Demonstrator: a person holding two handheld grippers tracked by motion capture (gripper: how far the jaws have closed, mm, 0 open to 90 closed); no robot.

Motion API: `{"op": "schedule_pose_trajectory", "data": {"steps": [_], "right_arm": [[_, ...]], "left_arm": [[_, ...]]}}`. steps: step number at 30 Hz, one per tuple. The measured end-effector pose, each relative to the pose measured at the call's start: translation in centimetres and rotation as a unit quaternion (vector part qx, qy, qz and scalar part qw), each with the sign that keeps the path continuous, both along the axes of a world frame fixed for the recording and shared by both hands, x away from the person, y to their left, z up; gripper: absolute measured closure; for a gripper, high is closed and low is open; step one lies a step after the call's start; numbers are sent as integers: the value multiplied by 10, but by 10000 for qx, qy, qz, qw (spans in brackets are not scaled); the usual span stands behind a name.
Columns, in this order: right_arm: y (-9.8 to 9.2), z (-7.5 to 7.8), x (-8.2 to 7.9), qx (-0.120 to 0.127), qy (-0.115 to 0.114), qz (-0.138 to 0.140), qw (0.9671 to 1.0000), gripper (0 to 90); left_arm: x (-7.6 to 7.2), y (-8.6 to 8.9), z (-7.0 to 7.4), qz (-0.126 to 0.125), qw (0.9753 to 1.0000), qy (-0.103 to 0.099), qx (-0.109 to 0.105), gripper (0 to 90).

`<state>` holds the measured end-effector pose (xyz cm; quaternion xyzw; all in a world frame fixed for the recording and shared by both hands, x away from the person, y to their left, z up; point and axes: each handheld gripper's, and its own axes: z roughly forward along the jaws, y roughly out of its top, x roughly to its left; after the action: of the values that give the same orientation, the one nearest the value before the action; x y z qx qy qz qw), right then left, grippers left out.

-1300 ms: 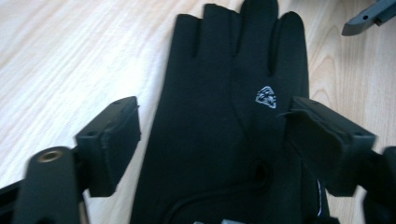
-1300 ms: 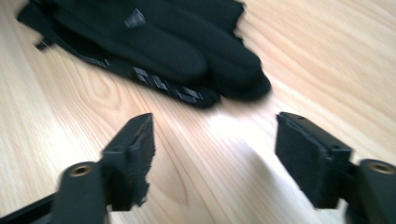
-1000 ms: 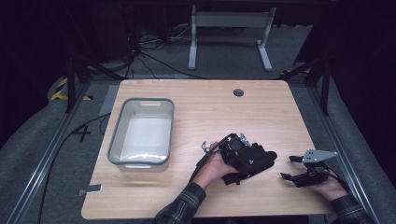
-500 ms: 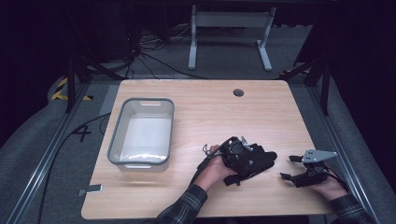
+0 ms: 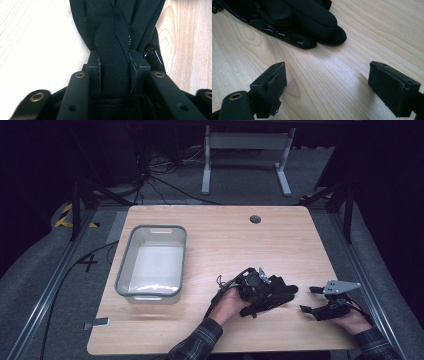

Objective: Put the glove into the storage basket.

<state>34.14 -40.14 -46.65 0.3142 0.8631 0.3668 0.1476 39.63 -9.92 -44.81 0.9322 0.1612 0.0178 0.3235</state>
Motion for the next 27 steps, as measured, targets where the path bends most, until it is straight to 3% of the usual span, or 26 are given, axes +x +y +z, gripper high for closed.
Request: {"op": "schedule_pose_trajectory", "data": {"steps": [9,13,18,27], "right_arm": [[-1,0,0,15,-8,12,10000,158],[-1,0,0,21,-12,9,10000,158],[-1,0,0,27,-16,18,10000,158],[-1,-1,1,26,-20,23,10000,156]], "left_arm": [[2,6,10,73,9996,151,-222,717],[3,15,27,189,9992,139,-330,715],[5,26,37,321,9982,197,-466,712],[10,53,68,665,9963,57,-549,710]]}}
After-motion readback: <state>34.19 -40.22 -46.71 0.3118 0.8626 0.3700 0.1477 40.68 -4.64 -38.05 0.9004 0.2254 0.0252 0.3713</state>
